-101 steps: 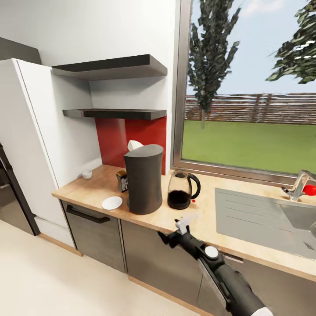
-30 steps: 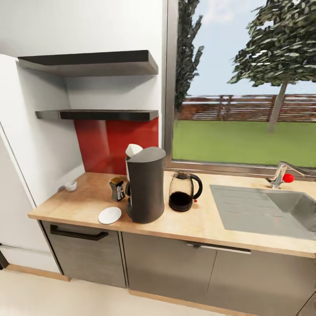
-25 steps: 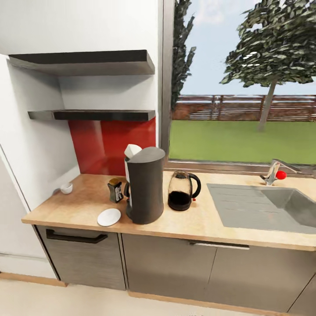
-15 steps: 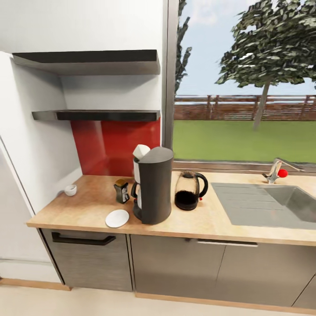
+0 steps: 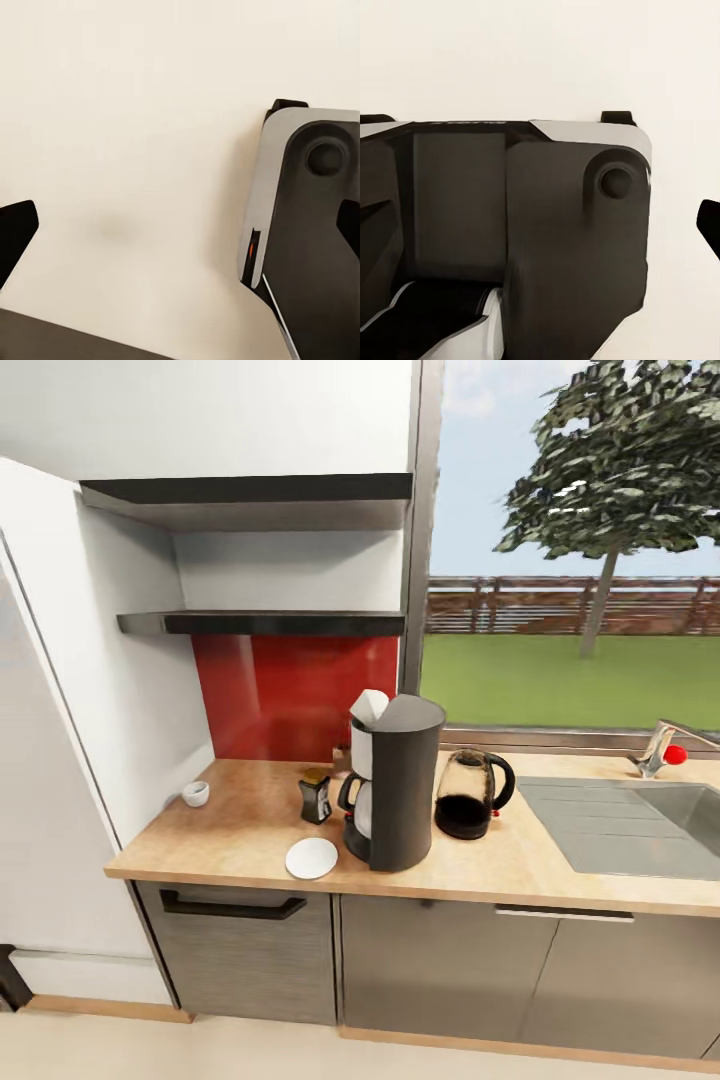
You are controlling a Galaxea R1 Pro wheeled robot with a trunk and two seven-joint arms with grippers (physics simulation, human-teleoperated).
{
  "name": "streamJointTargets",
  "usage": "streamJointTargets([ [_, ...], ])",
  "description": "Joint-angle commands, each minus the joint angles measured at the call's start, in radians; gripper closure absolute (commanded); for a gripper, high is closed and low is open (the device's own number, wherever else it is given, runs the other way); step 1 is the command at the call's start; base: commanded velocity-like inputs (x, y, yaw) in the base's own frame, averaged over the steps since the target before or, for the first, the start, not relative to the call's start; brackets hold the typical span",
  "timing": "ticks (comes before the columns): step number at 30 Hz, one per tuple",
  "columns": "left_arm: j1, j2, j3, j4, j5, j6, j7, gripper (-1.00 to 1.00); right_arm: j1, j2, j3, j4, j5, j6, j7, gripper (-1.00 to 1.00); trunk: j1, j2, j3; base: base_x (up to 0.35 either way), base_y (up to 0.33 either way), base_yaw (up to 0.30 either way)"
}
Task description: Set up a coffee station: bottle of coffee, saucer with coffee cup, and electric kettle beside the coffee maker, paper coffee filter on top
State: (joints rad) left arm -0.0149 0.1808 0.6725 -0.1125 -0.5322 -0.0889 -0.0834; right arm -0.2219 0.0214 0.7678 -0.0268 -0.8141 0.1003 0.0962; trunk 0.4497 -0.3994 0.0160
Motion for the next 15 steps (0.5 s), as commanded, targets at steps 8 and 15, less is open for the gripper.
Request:
streamJointTargets([
  [8,0.000,0.000,0.009,0.001,-0.007,-0.003,-0.004,-1.00,-0.001,0.000,0.008,0.001,-0.010,0.002,0.003,-1.00,0.000,-0.001,0.000,0.000,0.338,0.000],
  [15,0.000,0.000,0.007,0.001,-0.008,-0.003,-0.004,-1.00,-0.001,0.000,0.007,-0.002,-0.012,0.002,0.003,-1.00,0.000,-0.001,0.000,0.000,0.338,0.000],
])
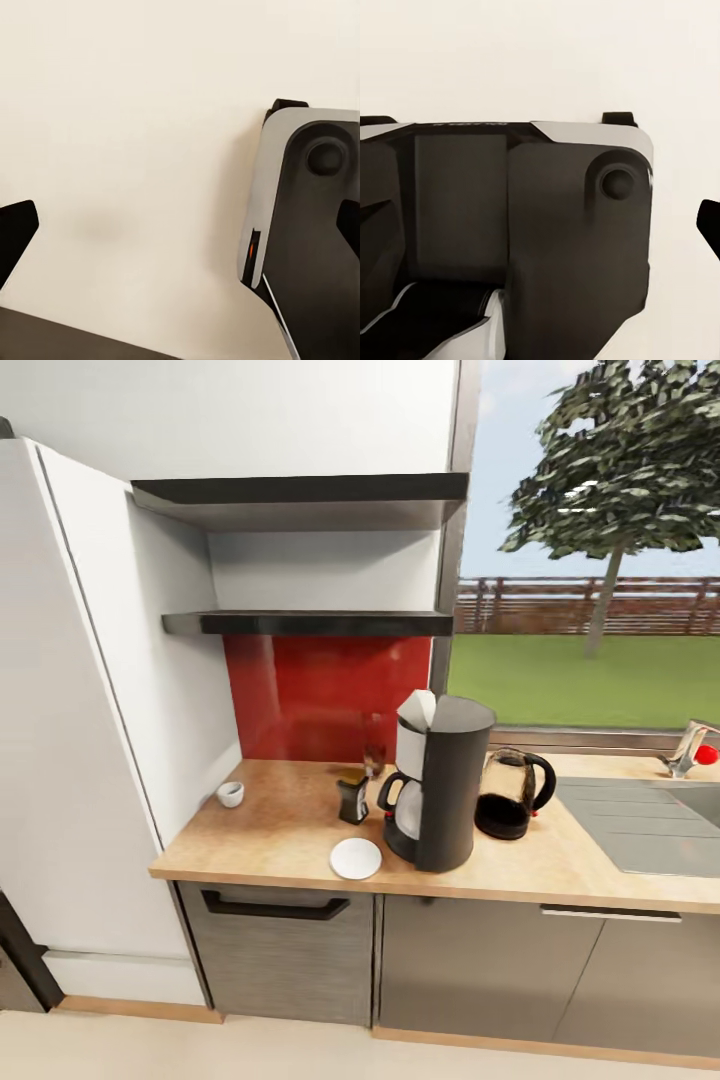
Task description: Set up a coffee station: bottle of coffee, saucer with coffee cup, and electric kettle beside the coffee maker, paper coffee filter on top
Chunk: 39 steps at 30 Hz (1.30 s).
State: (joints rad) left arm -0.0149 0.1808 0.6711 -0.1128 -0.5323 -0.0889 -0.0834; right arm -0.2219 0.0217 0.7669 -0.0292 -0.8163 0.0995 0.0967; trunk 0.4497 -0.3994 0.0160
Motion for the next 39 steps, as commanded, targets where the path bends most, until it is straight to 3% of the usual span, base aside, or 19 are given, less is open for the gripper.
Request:
streamJointTargets([
  [1,0.000,0.000,0.009,0.001,-0.008,-0.003,-0.004,-1.00,-0.001,0.000,0.008,0.001,-0.010,0.003,0.002,-1.00,0.000,-0.001,0.000,0.000,0.338,0.000],
  [10,-0.003,-0.003,0.002,-0.003,-0.010,-0.004,0.000,-1.00,-0.001,-0.003,0.008,0.000,-0.011,0.004,0.001,-1.00,0.000,-0.001,0.000,0.000,0.314,0.000],
  [15,-0.029,-0.005,-0.001,-0.056,-0.013,-0.007,-0.007,-1.00,-0.001,-0.006,0.008,0.001,-0.011,0.004,-0.001,-1.00,0.000,-0.001,0.000,0.000,0.093,0.000],
  [17,-0.060,-0.010,-0.002,-0.103,-0.014,-0.027,-0.009,-1.00,-0.001,-0.007,0.008,0.002,-0.011,0.004,-0.002,-1.00,0.000,-0.001,0.000,0.000,0.022,0.000],
  [19,-0.155,-0.039,-0.007,-0.189,-0.015,-0.074,-0.028,-1.00,-0.001,-0.018,0.008,0.002,-0.012,0.001,-0.003,-1.00,0.000,-0.001,0.000,0.000,0.004,0.000],
  [20,-0.167,-0.042,-0.009,-0.196,-0.015,-0.075,-0.033,-1.00,-0.001,-0.021,0.008,0.002,-0.012,0.000,-0.003,-1.00,0.000,-0.001,0.000,0.000,0.002,0.000],
  [23,-0.240,-0.052,-0.047,-0.226,-0.014,-0.082,-0.077,-1.00,-0.001,-0.033,0.007,0.001,-0.014,-0.002,-0.003,-1.00,0.000,-0.001,0.000,0.000,0.000,0.000],
  [26,-0.343,-0.058,-0.084,-0.249,-0.012,-0.085,-0.157,-1.00,-0.001,-0.038,0.008,0.001,-0.014,-0.023,-0.003,-1.00,0.000,-0.001,0.000,0.000,0.000,0.000],
  [28,-0.384,-0.064,-0.090,-0.254,-0.011,-0.083,-0.202,-1.00,-0.001,-0.045,0.008,0.002,-0.014,-0.037,-0.003,-1.00,0.000,-0.001,0.000,0.000,0.000,0.000],
  [31,-0.475,-0.069,-0.093,-0.259,-0.006,-0.075,-0.336,-1.00,-0.001,-0.059,0.008,0.002,-0.013,-0.054,-0.003,-1.00,0.000,-0.001,0.000,0.000,0.000,0.000],
  [33,-0.511,-0.071,-0.093,-0.259,-0.005,-0.072,-0.390,-1.00,-0.001,-0.062,0.008,0.002,-0.013,-0.056,-0.003,-1.00,0.000,-0.001,0.000,0.000,0.000,0.000],
  [35,-0.597,-0.074,-0.091,-0.258,0.001,-0.066,-0.522,-1.00,-0.001,-0.064,0.008,0.002,-0.012,-0.059,-0.003,-1.00,0.000,-0.001,0.000,0.000,0.000,0.000],
  [37,-0.631,-0.075,-0.091,-0.258,0.013,-0.050,-0.583,-1.00,-0.001,-0.064,0.008,0.002,-0.012,-0.059,-0.003,-1.00,0.000,-0.001,0.000,0.000,0.000,0.000],
  [38,-0.687,-0.075,-0.093,-0.259,0.030,0.047,-0.723,-1.00,-0.001,-0.065,0.008,0.002,-0.012,-0.060,-0.003,-1.00,0.000,-0.001,0.000,0.000,0.000,0.000],
  [39,-0.701,-0.075,-0.094,-0.260,0.031,0.071,-0.761,-1.00,-0.001,-0.065,0.008,0.002,-0.012,-0.060,-0.003,-1.00,0.000,-0.001,0.000,0.000,0.000,0.000],
])
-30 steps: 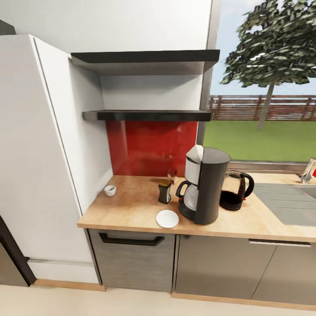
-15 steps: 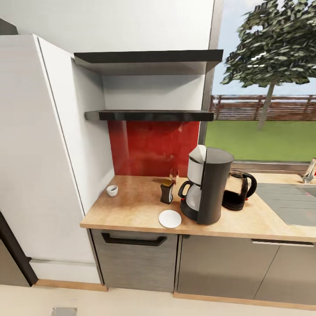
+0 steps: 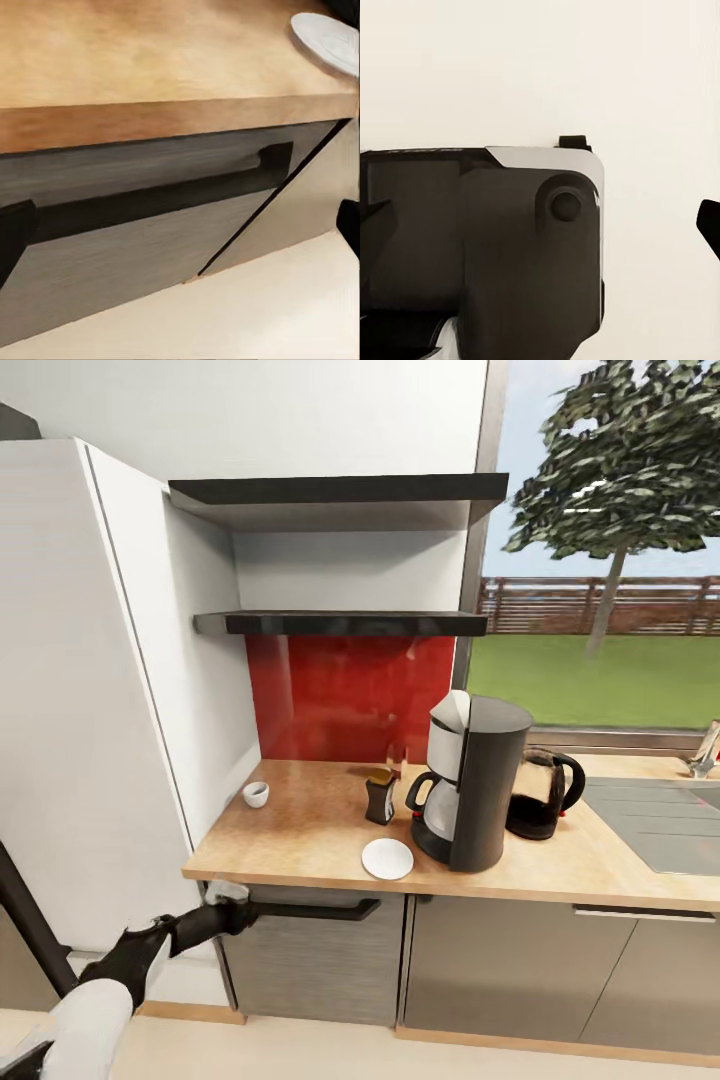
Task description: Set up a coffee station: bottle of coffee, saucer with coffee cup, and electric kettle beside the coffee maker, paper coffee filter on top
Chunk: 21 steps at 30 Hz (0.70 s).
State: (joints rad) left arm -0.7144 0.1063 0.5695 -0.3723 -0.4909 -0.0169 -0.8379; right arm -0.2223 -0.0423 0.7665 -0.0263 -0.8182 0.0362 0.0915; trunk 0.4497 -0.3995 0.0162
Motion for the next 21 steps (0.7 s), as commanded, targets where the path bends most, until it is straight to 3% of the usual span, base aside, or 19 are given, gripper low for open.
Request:
streamJointTargets([
  [1,-0.014,-0.001,0.008,0.000,-0.009,0.020,-0.043,-1.00,0.000,-0.001,0.008,-0.001,-0.010,0.004,0.002,-1.00,0.000,-0.001,-0.001,0.000,0.000,0.000],
  [3,-0.042,-0.001,0.007,0.000,-0.007,0.057,-0.108,-1.00,0.000,-0.001,0.008,-0.001,-0.010,0.004,0.002,-1.00,0.000,-0.001,-0.001,0.000,0.000,0.000],
  [4,-0.087,-0.001,0.007,0.000,-0.005,0.131,-0.201,-1.00,0.000,-0.001,0.008,-0.002,-0.010,0.004,0.002,-1.00,0.000,-0.001,-0.001,0.000,0.000,0.000],
  [5,-0.109,-0.002,0.007,0.000,-0.005,0.171,-0.243,-1.00,0.000,-0.001,0.008,-0.002,-0.010,0.004,0.002,-1.00,0.000,-0.001,-0.001,0.000,0.000,0.000],
  [8,-0.144,-0.001,0.007,0.000,-0.006,0.225,-0.298,-1.00,0.000,-0.001,0.008,-0.002,-0.010,0.004,0.002,-1.00,0.000,-0.001,-0.001,0.000,0.000,0.000],
  [15,-0.231,-0.004,0.008,0.000,-0.005,0.334,-0.332,-1.00,0.000,-0.001,0.009,-0.003,-0.010,0.004,0.002,-1.00,0.000,-0.001,-0.001,0.000,0.000,0.000],
  [21,-0.295,-0.015,0.007,-0.001,-0.006,0.356,-0.311,-1.00,0.000,0.001,0.009,-0.003,-0.010,0.004,0.003,-1.00,0.000,-0.001,-0.001,0.000,0.000,0.000],
])
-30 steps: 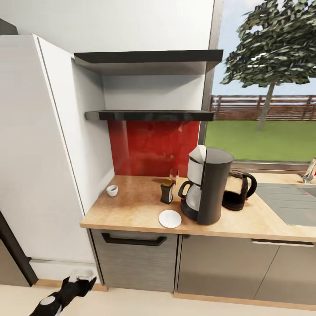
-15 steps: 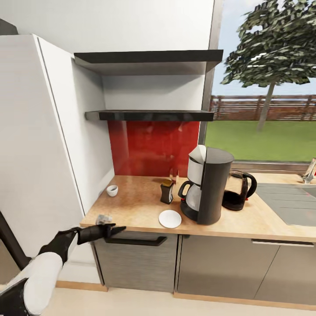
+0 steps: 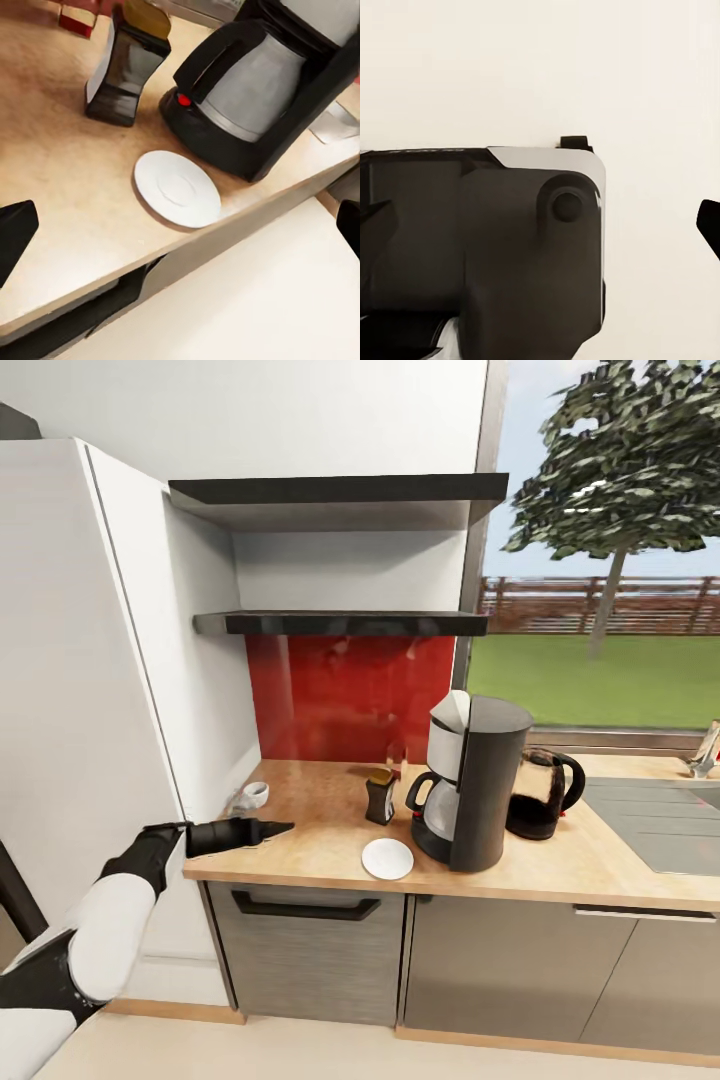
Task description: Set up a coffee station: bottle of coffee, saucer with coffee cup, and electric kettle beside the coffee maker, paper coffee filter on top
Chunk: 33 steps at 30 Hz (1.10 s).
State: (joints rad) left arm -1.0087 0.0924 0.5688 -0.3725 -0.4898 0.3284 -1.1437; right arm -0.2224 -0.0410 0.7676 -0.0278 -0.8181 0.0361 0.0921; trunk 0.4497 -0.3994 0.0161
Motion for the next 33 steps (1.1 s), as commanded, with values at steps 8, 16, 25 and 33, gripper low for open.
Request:
streamJointTargets([
  [8,-0.071,-0.058,0.007,-0.008,-0.009,0.012,0.425,-1.00,0.000,0.001,0.008,-0.004,-0.010,0.005,0.003,-1.00,0.000,-0.001,-0.001,0.000,0.000,0.000],
  [16,-0.062,-0.158,-0.026,-0.032,-0.015,0.005,0.863,-1.00,0.000,-0.001,0.007,-0.002,-0.010,0.004,0.003,-1.00,0.000,-0.001,-0.001,0.000,0.000,0.000],
  [25,-0.057,-0.154,-0.056,-0.033,-0.016,0.010,0.871,-1.00,0.000,-0.012,0.008,0.002,-0.006,0.006,0.001,-1.00,0.000,-0.001,-0.001,0.187,0.000,0.000],
  [33,-0.055,-0.151,-0.058,-0.033,-0.018,0.011,0.871,-1.00,0.000,-0.015,0.009,0.002,-0.006,0.007,0.001,-1.00,0.000,-0.001,-0.001,0.332,0.002,0.000],
])
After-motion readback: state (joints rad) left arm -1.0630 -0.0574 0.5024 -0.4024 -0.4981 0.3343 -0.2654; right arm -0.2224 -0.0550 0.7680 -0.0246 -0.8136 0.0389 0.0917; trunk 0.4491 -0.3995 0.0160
